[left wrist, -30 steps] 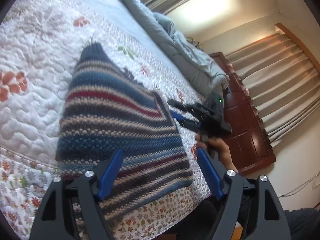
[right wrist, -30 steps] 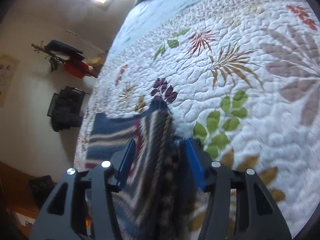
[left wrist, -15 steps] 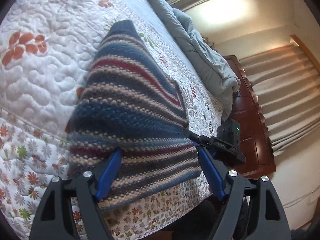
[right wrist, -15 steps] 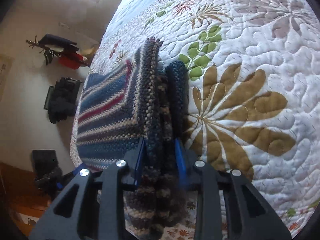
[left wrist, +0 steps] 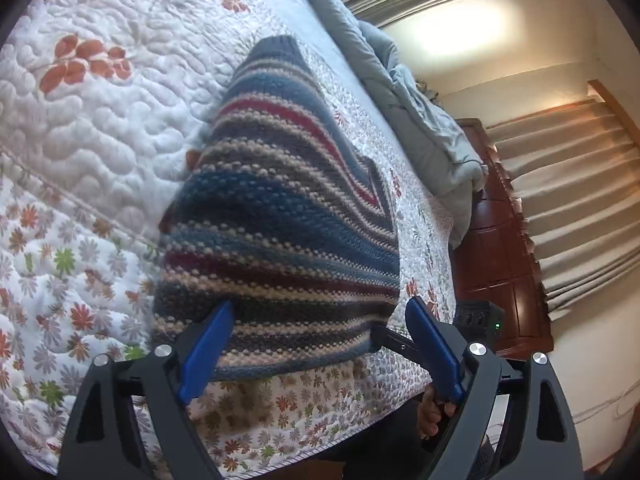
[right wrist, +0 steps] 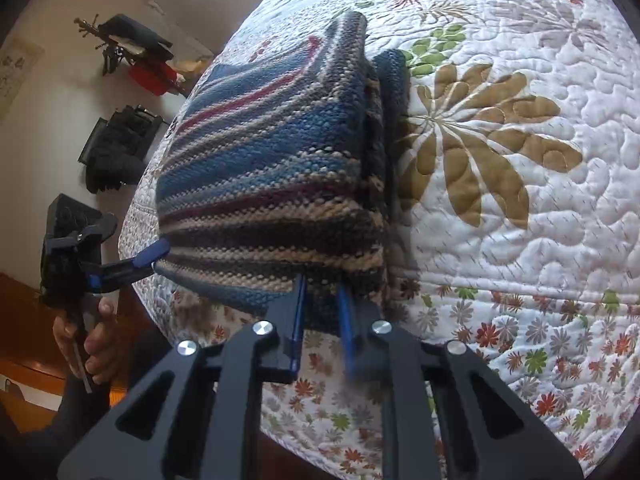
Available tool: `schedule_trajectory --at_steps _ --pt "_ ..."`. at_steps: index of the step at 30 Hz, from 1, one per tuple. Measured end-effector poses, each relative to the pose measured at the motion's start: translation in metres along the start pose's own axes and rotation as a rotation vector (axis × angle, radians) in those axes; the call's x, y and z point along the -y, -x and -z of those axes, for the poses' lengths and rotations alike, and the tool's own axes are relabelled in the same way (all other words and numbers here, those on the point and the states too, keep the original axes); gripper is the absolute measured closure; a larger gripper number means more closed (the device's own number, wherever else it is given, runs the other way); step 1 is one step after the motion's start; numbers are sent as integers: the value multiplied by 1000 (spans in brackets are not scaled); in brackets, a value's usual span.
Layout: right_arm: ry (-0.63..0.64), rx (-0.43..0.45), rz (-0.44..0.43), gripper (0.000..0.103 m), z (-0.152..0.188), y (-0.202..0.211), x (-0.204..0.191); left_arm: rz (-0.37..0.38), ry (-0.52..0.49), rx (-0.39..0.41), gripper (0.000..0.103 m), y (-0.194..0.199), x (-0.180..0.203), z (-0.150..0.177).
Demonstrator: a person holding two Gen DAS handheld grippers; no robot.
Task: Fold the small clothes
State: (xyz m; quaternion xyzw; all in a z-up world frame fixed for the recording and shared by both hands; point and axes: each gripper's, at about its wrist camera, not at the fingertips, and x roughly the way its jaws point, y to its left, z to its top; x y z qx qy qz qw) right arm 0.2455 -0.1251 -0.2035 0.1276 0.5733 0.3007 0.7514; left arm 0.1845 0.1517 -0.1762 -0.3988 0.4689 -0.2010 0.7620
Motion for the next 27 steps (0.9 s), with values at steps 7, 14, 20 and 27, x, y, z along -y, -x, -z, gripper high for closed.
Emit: schedule_trajectory --at_steps 7,14,20,27 --pt "21 190 -43 69 -79 47 -26 27 -153 82 12 30 48 -43" --pt "-86 117 44 71 -161 -25 1 -38 -130 -17 12 -33 42 -110" --pt "-90 101 25 70 -153 -23 15 -72 -139 -48 12 -55 32 -108" --pt "15 104 -25 67 -88 11 -21 -27 -134 26 11 -10 36 -79"
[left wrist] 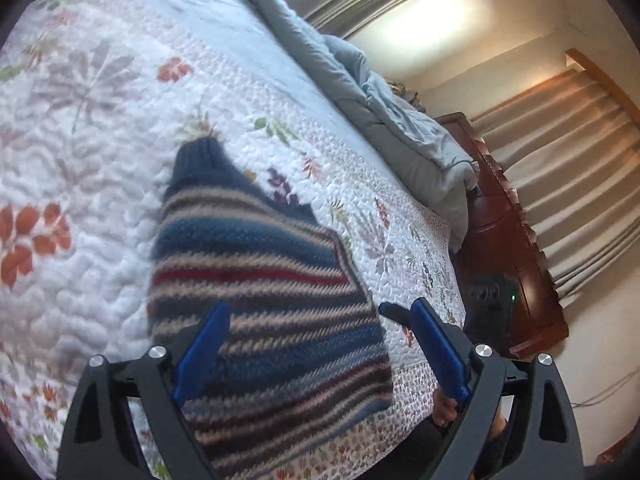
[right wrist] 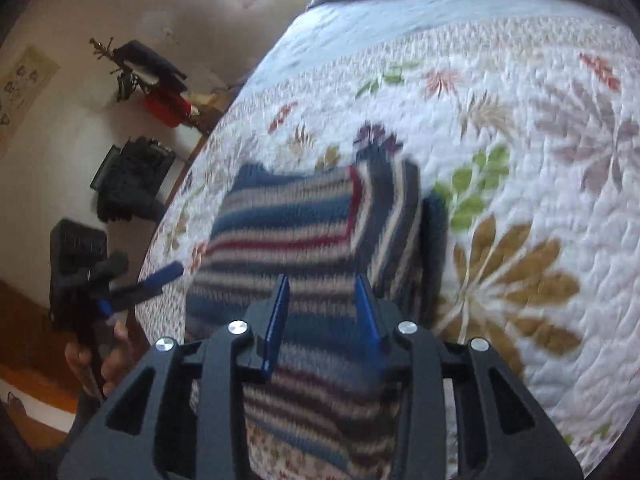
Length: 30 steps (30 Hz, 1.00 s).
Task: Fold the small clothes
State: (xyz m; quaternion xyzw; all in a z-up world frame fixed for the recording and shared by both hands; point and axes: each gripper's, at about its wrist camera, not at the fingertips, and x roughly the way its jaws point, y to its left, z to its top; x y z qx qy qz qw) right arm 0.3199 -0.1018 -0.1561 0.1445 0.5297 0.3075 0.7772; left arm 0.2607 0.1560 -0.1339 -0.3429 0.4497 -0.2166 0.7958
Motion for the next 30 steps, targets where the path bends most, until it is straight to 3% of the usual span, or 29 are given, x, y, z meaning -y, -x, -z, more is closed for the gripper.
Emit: schedule_trajectory --at_steps 4,6,8,10,11,13,17,20,23,25,30 --pt "-9 -24 47 70 17 -24 10 -38 30 -65 11 -20 -13 7" --pt "-24 7 22 57 19 -5 1 -42 59 -49 11 -11 -8 7" --pt "0 68 8 42 27 25 -17 3 84 -27 11 11 5 15" --pt "55 149 31 30 50 65 -39 -23 48 5 9 37 23 35" --pt "77 187 62 18 66 84 -49 -57 18 19 3 50 34 48" --pt "110 252 116 8 99 114 -63 -148 -78 94 4 83 64 87" --pt "168 325 249 3 166 147 -89 -462 -282 205 4 129 118 169" --pt "159 283 372 3 211 152 -104 -593 -329 254 4 143 140 211" --pt "166 258 413 3 232 156 -125 -695 -326 271 4 154 155 240" --pt "188 258 457 3 240 160 -142 -691 -282 266 4 163 162 254" --pt "199 298 499 3 252 180 -166 -590 -222 225 4 179 166 270"
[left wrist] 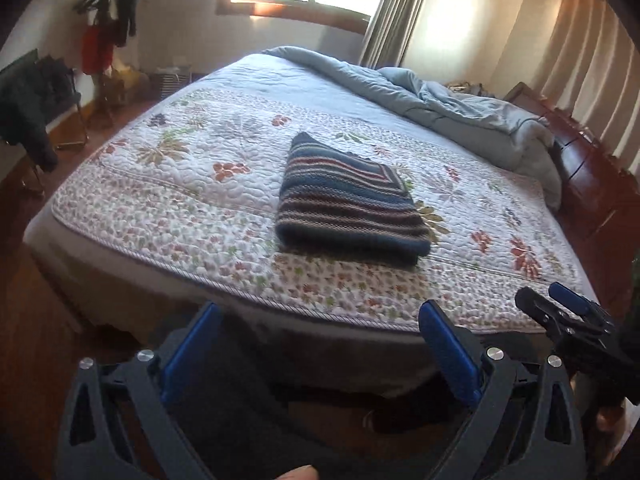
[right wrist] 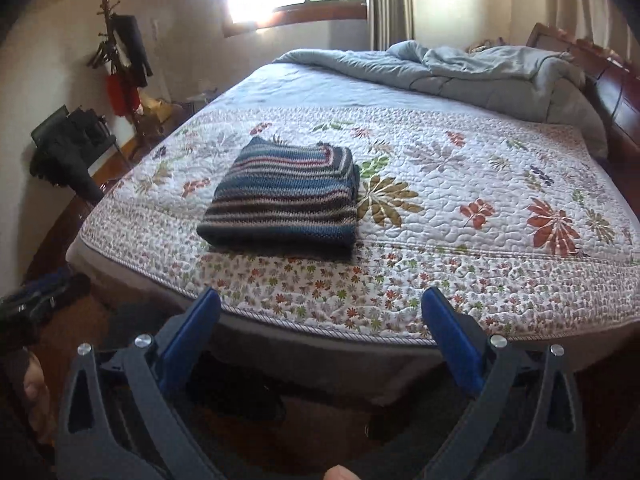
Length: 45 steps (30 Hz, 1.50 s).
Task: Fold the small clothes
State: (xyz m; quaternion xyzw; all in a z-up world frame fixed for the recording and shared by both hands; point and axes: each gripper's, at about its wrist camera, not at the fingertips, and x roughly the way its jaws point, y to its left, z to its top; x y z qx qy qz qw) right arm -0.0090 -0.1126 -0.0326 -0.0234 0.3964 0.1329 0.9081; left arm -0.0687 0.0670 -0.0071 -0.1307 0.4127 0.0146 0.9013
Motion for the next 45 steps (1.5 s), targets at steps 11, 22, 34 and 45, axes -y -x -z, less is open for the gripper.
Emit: schedule_trajectory --at_steps 11,22,34,45 --pt "16 66 15 3 1 35 -10 -29 -77 36 4 19 22 8" --pt "46 68 30 3 0 27 -17 -35 -54 23 4 10 20 3" --pt "40 42 3 3 2 14 -19 -41 -56 45 4 10 24 0" --pt "25 32 4 3 -2 4 -12 -72 -65 43 4 7 26 -7"
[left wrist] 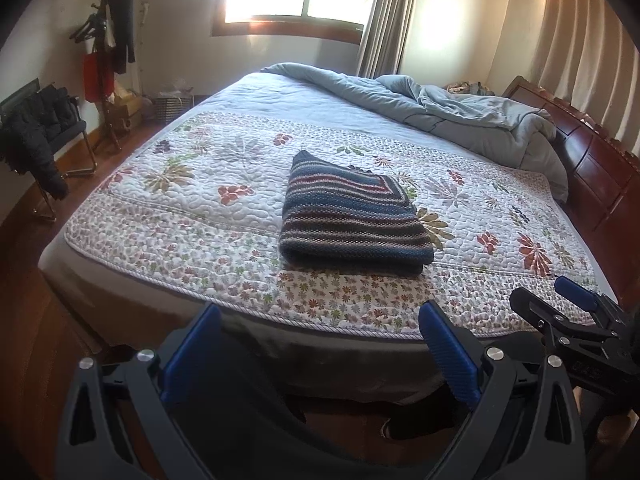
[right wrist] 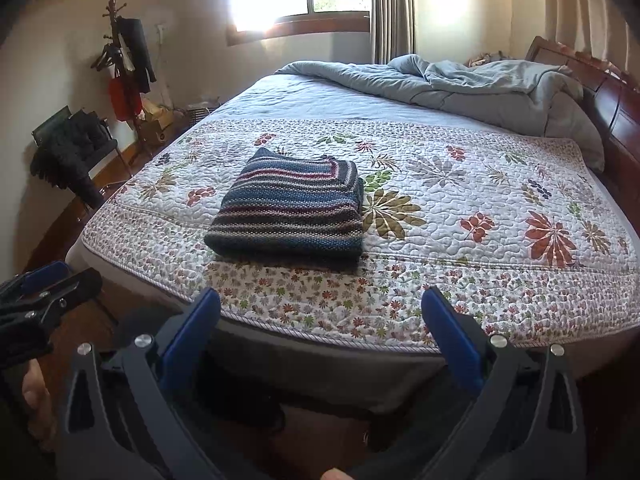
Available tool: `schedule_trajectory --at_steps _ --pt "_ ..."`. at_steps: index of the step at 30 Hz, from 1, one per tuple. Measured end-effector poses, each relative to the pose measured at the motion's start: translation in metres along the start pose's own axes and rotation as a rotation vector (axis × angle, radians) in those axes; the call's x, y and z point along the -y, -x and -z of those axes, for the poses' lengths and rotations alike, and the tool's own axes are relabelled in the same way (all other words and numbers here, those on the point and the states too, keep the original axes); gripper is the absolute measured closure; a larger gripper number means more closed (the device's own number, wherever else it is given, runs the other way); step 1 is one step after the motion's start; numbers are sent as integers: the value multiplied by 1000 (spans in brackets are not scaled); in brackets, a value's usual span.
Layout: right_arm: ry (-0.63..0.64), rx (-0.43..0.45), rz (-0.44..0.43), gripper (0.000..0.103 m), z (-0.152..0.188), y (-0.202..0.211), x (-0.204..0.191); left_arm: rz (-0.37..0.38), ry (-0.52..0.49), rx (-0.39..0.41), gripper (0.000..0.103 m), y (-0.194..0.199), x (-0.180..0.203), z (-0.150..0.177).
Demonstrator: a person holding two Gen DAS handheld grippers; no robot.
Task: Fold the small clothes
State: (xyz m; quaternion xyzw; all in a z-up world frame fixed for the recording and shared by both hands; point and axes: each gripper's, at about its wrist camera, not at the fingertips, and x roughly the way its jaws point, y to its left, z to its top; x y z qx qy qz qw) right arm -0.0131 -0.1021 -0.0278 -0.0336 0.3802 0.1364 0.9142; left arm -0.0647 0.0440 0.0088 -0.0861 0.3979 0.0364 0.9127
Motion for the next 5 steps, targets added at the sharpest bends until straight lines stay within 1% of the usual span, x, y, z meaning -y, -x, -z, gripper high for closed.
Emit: schedule_trajectory --at_steps 5 --pt "-2 -9 -3 3 0 -5 1 0 5 -1 4 -2 -1 -3"
